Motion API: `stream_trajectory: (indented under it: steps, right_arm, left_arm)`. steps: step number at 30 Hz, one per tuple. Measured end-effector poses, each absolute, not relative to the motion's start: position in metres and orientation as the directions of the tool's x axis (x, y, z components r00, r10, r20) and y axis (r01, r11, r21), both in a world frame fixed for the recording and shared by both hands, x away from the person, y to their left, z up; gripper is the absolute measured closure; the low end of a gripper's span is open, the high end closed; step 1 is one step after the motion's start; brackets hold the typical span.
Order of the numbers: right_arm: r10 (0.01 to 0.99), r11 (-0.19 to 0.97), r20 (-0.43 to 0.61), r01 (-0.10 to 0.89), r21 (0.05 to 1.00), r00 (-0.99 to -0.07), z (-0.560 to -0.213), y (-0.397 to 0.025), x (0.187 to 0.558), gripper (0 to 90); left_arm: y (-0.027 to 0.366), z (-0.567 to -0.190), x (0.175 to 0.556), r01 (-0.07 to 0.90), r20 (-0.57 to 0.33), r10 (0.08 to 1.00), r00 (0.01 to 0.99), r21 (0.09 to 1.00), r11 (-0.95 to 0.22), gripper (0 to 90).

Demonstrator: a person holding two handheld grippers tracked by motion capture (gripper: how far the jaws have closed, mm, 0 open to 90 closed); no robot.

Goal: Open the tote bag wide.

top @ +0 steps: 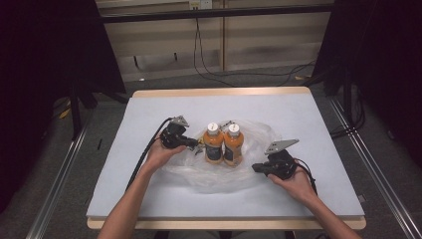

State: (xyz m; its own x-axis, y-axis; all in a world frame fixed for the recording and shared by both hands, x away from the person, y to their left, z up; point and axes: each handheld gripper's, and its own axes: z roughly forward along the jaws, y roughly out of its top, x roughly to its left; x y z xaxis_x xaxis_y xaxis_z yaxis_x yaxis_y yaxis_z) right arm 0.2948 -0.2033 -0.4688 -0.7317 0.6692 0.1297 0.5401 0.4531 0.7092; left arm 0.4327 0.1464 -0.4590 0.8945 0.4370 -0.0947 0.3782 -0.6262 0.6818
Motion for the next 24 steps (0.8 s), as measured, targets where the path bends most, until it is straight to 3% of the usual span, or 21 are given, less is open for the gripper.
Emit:
stream_trajectory:
  steps: [7, 12, 15, 18, 24]
  right_arm:
    - [0.675, 0.390, 0.132, 0.503, 0.771, -0.726, -0.455, -0.211, 0.287, 86.9]
    - [0.696, 0.345, 0.119, 0.475, 0.810, -0.708, -0.446, -0.214, 0.279, 73.7]
    - [0.702, 0.321, 0.111, 0.452, 0.832, -0.704, -0.437, -0.217, 0.273, 68.8]
    - [0.715, 0.289, 0.112, 0.438, 0.851, -0.691, -0.428, -0.224, 0.267, 55.9]
    - [0.753, 0.240, 0.118, 0.437, 0.867, -0.648, -0.420, -0.240, 0.252, 29.2]
  left_arm:
    - [0.155, -0.439, 0.415, 0.354, -0.105, 0.432, 0.896, 0.755, -0.552, 82.8]
    - [0.163, -0.425, 0.396, 0.324, -0.079, 0.437, 0.896, 0.790, -0.521, 65.2]
    - [0.168, -0.415, 0.385, 0.311, -0.068, 0.449, 0.891, 0.812, -0.494, 47.5]
    - [0.172, -0.407, 0.371, 0.302, -0.036, 0.483, 0.875, 0.820, -0.487, 28.0]
    - [0.190, -0.398, 0.348, 0.304, -0.045, 0.504, 0.863, 0.842, -0.445, 11.7]
